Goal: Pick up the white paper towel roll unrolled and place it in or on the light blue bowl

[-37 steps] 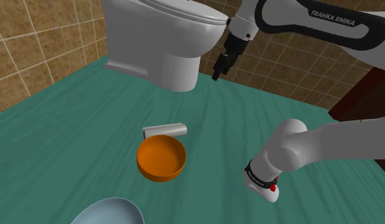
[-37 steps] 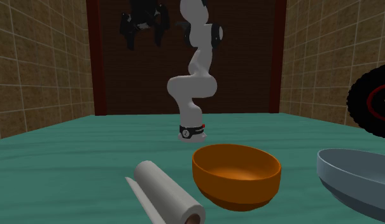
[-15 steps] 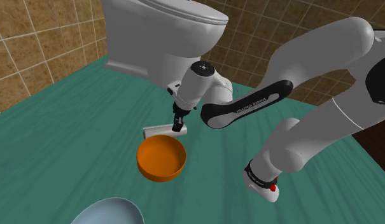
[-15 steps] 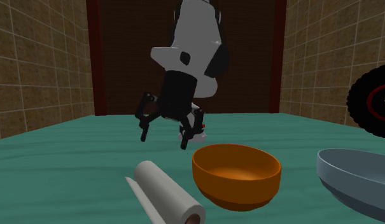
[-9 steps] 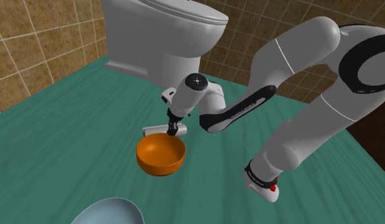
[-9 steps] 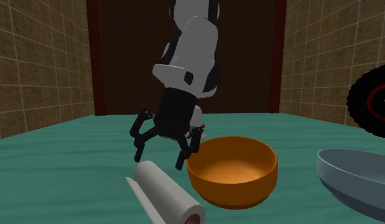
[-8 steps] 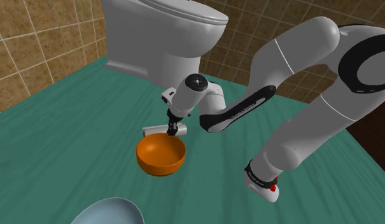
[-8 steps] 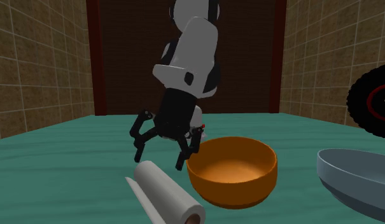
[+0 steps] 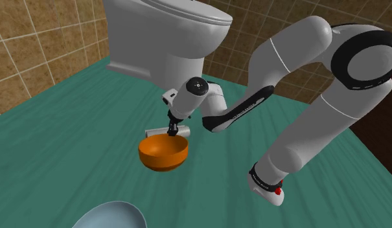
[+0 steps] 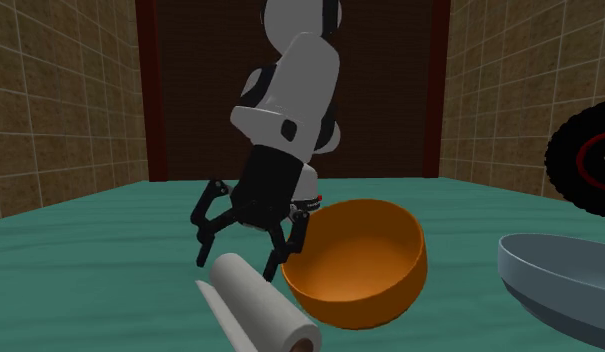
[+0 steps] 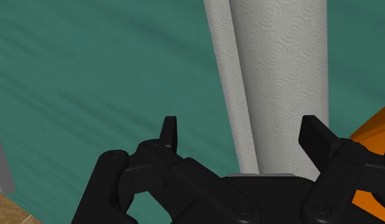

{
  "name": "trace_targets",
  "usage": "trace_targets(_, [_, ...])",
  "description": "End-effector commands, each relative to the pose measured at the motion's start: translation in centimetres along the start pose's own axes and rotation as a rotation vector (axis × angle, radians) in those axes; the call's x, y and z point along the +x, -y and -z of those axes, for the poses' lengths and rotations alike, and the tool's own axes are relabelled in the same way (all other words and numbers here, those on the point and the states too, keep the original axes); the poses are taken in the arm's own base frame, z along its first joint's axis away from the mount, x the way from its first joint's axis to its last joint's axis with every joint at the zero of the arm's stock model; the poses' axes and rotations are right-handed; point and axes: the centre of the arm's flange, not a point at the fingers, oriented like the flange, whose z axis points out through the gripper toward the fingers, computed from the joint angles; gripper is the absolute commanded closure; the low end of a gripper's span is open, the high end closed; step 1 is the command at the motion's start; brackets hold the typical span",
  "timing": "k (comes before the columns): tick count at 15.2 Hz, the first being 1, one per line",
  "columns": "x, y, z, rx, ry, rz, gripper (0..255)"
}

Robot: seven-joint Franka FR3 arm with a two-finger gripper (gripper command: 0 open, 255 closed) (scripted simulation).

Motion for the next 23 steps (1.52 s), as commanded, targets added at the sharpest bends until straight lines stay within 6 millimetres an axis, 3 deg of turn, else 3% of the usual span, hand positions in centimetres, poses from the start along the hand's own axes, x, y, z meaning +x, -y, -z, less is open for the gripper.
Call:
trace_targets(1, [-0.7, 2.9, -2.2, 0.075, 0.033, 0.039, 0])
trace_targets(3, [-0.7, 2.9, -2.2, 0.075, 0.033, 0.039, 0])
trace_targets(4, [-1.3, 3.1, -2.1, 0.075, 0.033, 0.039, 255])
trace_targets(9, [-1.6, 2.2, -2.1, 0.079, 0.034, 0.037, 255])
trace_targets(12, [-1.5, 2.8, -2.8, 0.076, 0.033, 0.037, 255])
trace_targets(13, [-0.3, 1.8, -0.8, 0.050, -0.047, 0.030, 255])
trace_targets(14, [-0.3, 1.8, -0.8, 0.050, -0.047, 0.030, 0])
trace_targets(16, [4.2, 2.0, -0.6, 0.116, 0.089, 0.034, 0])
trace_targets(23, [4.2, 2.4, -3.7, 0.121, 0.098, 0.034, 0])
